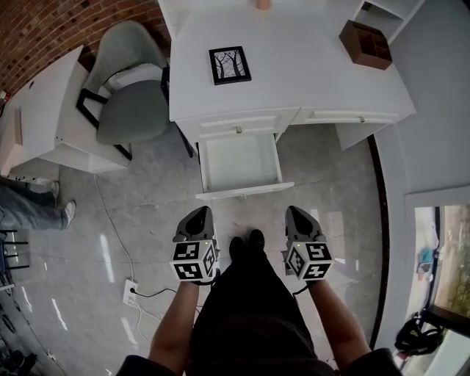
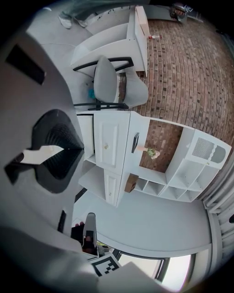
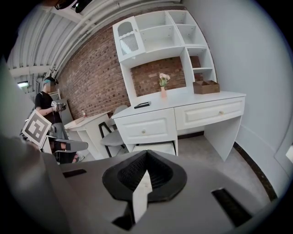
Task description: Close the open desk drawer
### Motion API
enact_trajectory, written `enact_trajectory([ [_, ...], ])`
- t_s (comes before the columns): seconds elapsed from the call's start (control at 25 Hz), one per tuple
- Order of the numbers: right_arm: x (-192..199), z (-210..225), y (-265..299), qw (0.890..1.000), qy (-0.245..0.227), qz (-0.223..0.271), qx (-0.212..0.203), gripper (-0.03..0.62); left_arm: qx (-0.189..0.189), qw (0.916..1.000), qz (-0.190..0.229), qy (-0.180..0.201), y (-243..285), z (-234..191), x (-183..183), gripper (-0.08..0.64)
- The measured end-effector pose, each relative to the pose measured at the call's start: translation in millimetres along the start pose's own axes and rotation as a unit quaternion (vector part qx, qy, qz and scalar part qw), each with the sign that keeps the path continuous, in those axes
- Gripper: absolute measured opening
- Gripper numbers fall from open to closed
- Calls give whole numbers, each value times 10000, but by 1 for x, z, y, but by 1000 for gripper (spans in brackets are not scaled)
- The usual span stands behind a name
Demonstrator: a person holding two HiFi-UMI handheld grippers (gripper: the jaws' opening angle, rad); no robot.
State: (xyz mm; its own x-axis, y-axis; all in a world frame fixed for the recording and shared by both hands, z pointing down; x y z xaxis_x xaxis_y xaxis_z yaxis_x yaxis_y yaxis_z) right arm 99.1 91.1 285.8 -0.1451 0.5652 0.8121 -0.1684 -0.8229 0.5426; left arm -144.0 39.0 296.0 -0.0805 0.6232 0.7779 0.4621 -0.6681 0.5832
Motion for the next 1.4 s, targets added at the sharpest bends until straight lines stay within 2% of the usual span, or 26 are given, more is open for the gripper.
enact_trajectory([
  [0.44,55,20,61,9980,-95,-573,-257,5,-179,9991,-347,-141,56,-17,56,9],
  [0.56,73,28,78,9976,-68,-653,-235,5,-245,9985,-475,-129,76,-22,78,9],
  [0.96,138,59,126,9961,28,-878,-118,5,-481,9951,-703,-500,123,-39,145,9],
  [1.4,172,69,177,9948,-200,-990,-125,5,-490,9944,-669,-651,158,-56,173,9],
])
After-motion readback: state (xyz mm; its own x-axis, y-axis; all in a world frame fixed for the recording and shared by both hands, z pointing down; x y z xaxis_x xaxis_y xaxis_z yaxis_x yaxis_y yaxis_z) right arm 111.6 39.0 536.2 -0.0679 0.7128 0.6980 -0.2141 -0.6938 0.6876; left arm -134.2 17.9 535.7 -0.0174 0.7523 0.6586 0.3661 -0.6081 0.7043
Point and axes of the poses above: the fingertips, and each gripper's own axes: y forward along the fingers, z to its right, x out of its underside, the point moved 4 cm from there along -y, backward along the fingers
